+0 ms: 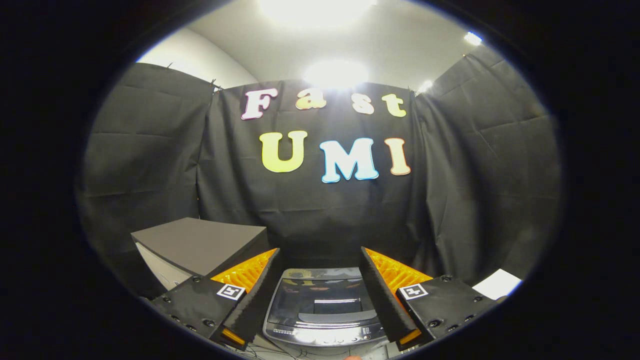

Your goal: Put the clothes into the washing machine and then close the washing machine lid.

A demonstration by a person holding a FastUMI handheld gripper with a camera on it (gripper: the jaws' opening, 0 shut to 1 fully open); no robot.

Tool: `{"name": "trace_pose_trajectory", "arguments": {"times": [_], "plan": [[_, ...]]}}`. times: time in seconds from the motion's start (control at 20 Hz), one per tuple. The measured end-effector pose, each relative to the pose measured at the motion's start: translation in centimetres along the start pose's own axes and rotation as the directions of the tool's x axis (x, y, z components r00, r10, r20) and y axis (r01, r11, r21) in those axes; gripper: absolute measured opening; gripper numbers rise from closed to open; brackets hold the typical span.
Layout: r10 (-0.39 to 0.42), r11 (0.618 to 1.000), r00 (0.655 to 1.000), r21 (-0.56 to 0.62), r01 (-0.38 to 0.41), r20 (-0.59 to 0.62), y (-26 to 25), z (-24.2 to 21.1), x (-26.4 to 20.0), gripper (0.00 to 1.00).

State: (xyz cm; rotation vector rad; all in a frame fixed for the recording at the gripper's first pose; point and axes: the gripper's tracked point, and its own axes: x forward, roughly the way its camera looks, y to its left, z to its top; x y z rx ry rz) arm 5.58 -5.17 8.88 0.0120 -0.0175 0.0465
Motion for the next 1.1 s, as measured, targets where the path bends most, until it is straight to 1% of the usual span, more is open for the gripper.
{"name": "trace_pose_trajectory", "arguments": {"times": [0.3, 0.4, 0.55, 0.65, 0.8, 0.9, 1.1], "plan": [[0.007, 1.000, 0.999, 0.012, -0.007, 0.046, -0.5, 1.7, -4.2, 0.96], [0.006, 1.000, 0.999, 0.012, -0.007, 0.052, -0.8, 1.6, -5.6, 0.96], [0.001, 1.000, 0.999, -0.027, 0.000, 0.042, -1.5, 0.9, -7.6, 0.96], [0.018, 1.000, 0.999, -0.022, -0.018, 0.037, -1.1, 0.5, -8.6, 0.96], [0.029, 0.999, 0.999, -0.032, -0.028, 0.034, -1.1, -0.2, -9.5, 0.96], [0.036, 0.999, 0.999, -0.015, -0.036, 0.033, -0.8, -0.6, -10.1, 0.96], [0.043, 0.999, 0.999, -0.011, -0.043, 0.026, -0.2, -1.2, -10.3, 0.96]]}}
